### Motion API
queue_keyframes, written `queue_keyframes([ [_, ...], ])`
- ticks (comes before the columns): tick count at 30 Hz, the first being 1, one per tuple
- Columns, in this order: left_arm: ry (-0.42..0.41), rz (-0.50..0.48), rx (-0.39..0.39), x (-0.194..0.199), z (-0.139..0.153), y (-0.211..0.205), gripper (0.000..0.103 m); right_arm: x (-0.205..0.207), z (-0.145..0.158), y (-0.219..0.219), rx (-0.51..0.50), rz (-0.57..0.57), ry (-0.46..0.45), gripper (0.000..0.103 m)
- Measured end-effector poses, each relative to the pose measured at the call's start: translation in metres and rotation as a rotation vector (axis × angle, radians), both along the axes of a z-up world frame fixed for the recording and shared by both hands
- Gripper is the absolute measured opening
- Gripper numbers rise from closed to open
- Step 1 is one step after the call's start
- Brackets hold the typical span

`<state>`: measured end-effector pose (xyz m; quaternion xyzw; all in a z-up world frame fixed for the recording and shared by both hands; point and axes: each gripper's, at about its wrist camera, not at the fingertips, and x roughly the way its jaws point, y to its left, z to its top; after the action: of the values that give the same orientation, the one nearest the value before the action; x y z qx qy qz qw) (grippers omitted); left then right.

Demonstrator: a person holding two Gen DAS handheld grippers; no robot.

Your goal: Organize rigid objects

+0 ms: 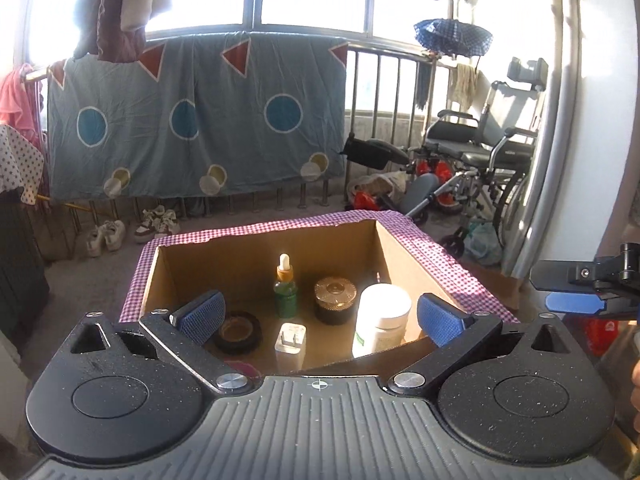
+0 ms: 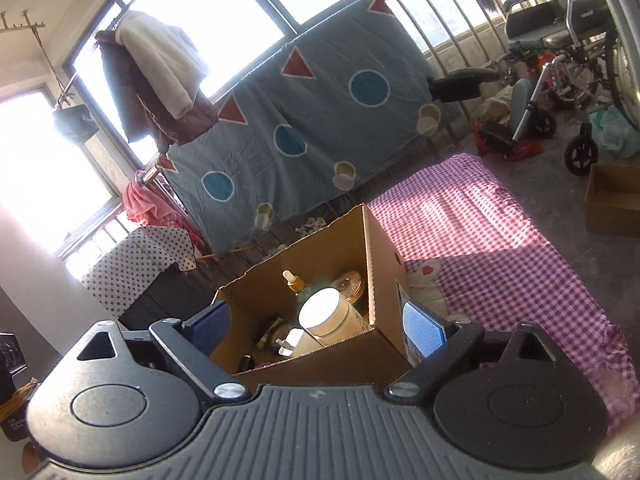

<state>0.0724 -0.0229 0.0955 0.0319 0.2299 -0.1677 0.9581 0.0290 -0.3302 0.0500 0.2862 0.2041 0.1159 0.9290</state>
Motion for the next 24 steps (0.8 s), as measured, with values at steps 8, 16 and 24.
queue_keyframes([
  [8, -0.005, 0.17, 0.038, -0.005, -0.012, 0.011, 0.103, -0.003, -0.003, 0.031, -0.143, 0.012, 0.042, 0.102],
  [16, 0.135, 0.187, 0.078, 0.01, -0.034, 0.02, 0.103, 0.009, 0.009, 0.073, -0.337, 0.02, 0.052, 0.103],
  [24, 0.187, 0.235, 0.082, 0.018, -0.042, 0.028, 0.103, 0.042, 0.008, 0.101, -0.436, -0.005, 0.134, 0.103],
])
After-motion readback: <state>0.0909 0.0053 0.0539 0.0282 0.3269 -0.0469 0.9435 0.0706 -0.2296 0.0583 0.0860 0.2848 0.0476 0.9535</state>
